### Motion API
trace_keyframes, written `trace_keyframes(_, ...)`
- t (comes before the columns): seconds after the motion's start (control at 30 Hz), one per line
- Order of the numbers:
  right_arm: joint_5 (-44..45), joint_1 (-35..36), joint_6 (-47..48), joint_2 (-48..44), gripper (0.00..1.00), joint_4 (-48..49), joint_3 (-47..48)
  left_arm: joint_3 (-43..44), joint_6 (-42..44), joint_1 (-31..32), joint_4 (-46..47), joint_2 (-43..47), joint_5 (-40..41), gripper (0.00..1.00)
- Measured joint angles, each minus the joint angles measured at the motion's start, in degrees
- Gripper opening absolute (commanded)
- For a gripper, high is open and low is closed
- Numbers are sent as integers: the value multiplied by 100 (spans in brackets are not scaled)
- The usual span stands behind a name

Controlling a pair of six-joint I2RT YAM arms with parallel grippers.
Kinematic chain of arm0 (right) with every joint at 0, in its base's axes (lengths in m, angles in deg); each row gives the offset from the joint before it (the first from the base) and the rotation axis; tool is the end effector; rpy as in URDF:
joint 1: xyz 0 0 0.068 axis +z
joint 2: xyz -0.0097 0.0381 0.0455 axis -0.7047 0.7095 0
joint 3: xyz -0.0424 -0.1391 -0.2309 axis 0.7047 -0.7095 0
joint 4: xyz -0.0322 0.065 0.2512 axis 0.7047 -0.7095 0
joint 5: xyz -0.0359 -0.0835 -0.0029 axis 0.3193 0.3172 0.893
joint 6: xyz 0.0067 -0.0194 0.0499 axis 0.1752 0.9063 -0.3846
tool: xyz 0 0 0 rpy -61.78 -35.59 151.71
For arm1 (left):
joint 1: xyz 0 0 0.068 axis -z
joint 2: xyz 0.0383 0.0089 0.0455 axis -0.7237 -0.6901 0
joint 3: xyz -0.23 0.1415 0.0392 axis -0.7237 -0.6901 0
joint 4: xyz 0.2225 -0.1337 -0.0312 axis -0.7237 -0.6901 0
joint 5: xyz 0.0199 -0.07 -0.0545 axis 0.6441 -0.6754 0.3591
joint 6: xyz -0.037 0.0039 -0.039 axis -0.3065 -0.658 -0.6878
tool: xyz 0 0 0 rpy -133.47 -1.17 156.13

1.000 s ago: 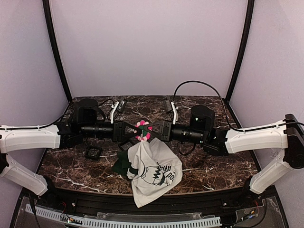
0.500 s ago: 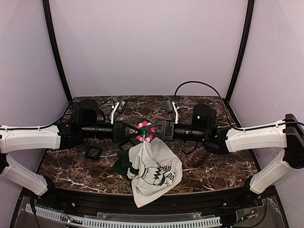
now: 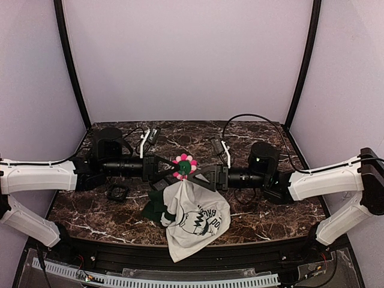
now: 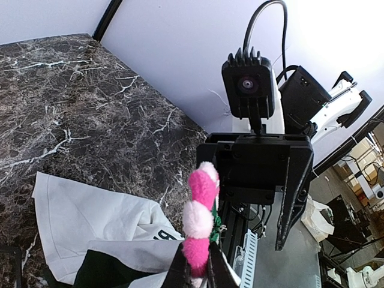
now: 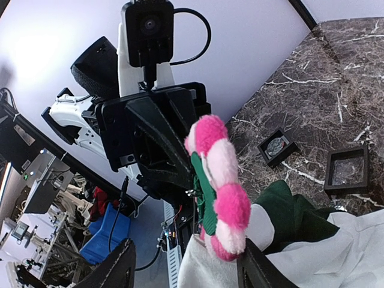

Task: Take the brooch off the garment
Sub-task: Open the brooch on the crumpled clothing.

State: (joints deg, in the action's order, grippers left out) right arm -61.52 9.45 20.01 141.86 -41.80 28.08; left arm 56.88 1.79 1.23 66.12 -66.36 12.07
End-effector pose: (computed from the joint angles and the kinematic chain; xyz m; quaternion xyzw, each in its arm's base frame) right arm 0.1628 0.2567 0.2477 -0.2327 0.6807 0.6327 0.2867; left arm 0.1857 -0.2302 0.2742 0.2810 0.7162 -0.5370 0.3460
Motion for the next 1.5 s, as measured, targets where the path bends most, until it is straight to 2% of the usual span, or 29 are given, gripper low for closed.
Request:
trace_keyframes(0.07, 0, 0, -35, 0, 55, 31, -33, -9, -15, 0, 4, 2, 0, 1)
trace_keyframes(0.3, -11, 4, -35, 116, 68, 55, -20, -83, -55, 0, 24, 116, 59, 1)
trace_keyframes(0.4, 50, 26, -13, 157, 69, -37, -20, -103, -59, 0, -7, 205, 273, 1)
trace_keyframes(0.57, 468, 225, 203, 302, 59, -715, 275, -164, -96, 0, -162, 367, 732, 1)
trace_keyframes(0.63, 629, 302, 229, 385, 45, -863, 369, -168, -133, 0, -232, 374, 901, 1)
trace_keyframes(0.77, 890, 409, 273, 579, 4, -1119, 501, -225, -271, 0, -315, 374, 1150, 1)
trace_keyframes(0.8, 940, 431, 249, 658, 0, -1143, 542, -243, -315, 0, -326, 374, 1207, 1)
trace_keyframes(1.17, 1486, 507, -15, 1126, 0, -1207, 817, -448, -745, -2, -588, 317, 1486, 1)
trace_keyframes(1.5, 1497, 514, -20, 1615, 0, -1513, 1349, -527, -898, -24, -623, 170, 1690, 1)
